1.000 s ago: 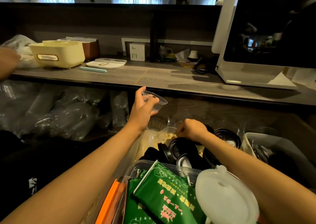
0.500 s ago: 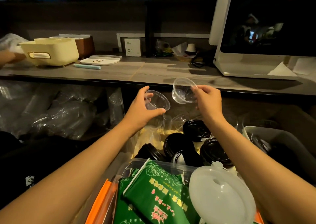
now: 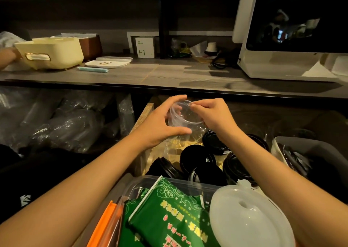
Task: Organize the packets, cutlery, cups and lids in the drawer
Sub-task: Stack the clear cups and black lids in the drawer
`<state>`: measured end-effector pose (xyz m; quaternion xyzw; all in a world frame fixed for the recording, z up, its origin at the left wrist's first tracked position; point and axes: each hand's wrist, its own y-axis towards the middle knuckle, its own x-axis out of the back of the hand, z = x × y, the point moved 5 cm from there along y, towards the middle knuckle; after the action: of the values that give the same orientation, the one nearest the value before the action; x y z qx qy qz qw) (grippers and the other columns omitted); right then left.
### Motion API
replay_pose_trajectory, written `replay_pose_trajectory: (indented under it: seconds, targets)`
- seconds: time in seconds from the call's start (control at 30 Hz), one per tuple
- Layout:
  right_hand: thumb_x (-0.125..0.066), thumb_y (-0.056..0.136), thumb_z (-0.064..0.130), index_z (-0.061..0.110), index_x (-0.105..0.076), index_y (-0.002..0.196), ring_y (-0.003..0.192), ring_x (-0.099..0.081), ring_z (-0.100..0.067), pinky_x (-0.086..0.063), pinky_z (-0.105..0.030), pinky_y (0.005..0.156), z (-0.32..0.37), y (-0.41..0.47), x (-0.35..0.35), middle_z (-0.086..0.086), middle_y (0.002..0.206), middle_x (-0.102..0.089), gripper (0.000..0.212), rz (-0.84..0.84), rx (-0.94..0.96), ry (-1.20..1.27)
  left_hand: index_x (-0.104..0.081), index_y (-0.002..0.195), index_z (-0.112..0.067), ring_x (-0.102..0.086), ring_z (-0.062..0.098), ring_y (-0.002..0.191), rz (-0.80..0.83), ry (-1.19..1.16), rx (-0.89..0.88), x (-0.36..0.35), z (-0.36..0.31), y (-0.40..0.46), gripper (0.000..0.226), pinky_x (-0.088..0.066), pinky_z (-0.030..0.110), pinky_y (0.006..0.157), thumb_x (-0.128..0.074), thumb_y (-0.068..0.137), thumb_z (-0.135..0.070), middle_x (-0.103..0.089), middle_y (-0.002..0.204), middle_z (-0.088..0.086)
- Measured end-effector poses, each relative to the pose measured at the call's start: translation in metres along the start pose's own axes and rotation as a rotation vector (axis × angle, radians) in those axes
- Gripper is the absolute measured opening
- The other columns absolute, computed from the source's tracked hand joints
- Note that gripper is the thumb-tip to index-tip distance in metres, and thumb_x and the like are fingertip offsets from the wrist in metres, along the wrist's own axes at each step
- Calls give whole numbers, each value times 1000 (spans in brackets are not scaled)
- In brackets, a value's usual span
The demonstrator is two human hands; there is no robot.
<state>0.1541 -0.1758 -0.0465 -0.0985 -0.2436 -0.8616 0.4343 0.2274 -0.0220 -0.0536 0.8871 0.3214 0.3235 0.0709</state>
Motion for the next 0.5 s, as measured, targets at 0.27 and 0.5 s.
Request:
replay_pose_trajectory:
  seconds: [0.27, 0.5]
  targets:
    - [-46, 101, 15, 17, -69, 120, 88, -72, -20, -61, -35, 66, 2, -5, -16, -7, 102, -73, 29, 139, -86, 168, -48, 126, -45, -60, 0, 117, -20, -143, 14, 0, -2, -1, 67, -53, 22, 95, -83, 68, -44, -60, 126, -11]
    - [-49, 102, 24, 4, -66, 100, 64, -63, -23, -58, -33, 60, -21, -2, -19, -15, 80, -65, 27, 105, -315, 429, -49, 122, -38, -59, 9, 117, -267, -196, 82, 18, 3, 0, 71, -53, 41, 100, -80, 60, -54, -58, 123, -8]
